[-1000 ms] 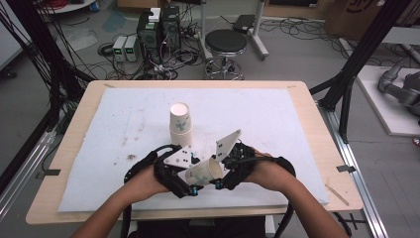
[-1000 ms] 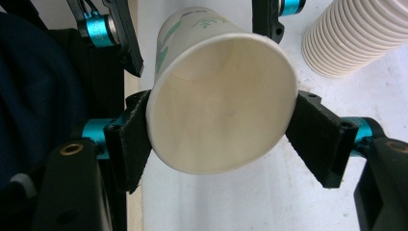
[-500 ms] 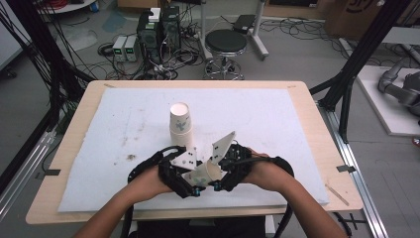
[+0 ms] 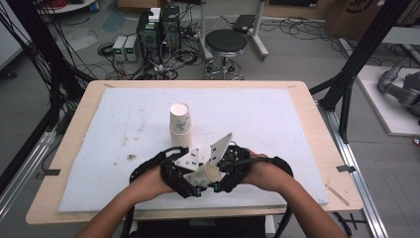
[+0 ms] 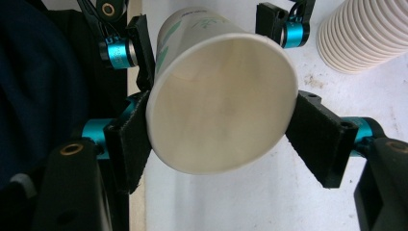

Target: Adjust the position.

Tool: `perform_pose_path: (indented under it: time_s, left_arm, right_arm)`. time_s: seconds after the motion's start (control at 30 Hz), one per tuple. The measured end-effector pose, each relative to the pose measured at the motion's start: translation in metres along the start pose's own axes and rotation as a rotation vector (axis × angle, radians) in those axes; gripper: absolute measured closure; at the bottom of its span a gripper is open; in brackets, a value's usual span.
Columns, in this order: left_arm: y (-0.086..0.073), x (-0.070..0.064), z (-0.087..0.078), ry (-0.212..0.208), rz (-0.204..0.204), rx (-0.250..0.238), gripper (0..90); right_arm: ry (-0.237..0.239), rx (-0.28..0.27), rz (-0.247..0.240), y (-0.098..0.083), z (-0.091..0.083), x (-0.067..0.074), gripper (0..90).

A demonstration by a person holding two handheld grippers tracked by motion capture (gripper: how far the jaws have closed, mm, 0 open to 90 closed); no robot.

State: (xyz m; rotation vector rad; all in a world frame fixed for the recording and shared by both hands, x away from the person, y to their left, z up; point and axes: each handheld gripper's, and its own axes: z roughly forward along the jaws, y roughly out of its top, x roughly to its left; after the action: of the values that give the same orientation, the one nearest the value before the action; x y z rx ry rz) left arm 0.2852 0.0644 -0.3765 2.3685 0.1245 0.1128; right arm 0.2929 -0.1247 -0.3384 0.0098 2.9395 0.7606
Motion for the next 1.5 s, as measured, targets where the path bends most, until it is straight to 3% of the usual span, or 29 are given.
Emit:
perform_pose_path:
  time_s: [0.53,0.6,0.7,0.83,1.07,1.3,1.37,1.5]
  left_arm:
    - [0.0,0.0,0.006,0.002,-0.014,0.016,35.1]
    - [-0.002,0.0,0.005,0.003,-0.024,-0.001,35.2]
    - [-0.007,0.003,0.003,0.007,-0.04,-0.02,35.2]
    - [-0.016,0.005,0.0,0.008,-0.078,-0.082,33.8]
    - [-0.043,0.01,-0.006,0.065,-0.179,-0.219,32.7]
    - [-0.075,0.014,-0.027,0.173,-0.277,-0.384,32.2]
    - [-0.083,0.015,-0.035,0.192,-0.293,-0.414,32.2]
    - [-0.094,0.016,-0.047,0.236,-0.307,-0.444,31.9]
  right_arm:
    - [-0.006,0.027,-0.004,-0.001,0.003,-0.001,29.3]
    - [0.0,0.009,0.003,-0.002,0.003,-0.002,27.3]
    - [0.008,-0.06,0.033,-0.008,0.001,-0.005,22.6]
    - [0.002,-0.168,0.093,-0.019,-0.008,-0.01,22.0]
    - [0.002,-0.377,0.23,-0.048,-0.022,-0.019,22.0]
    - [-0.144,-0.443,0.367,-0.082,-0.026,-0.02,22.1]
    - [-0.185,-0.456,0.406,-0.092,-0.026,-0.02,22.2]
    - [-0.224,-0.492,0.451,-0.11,-0.026,-0.021,22.2]
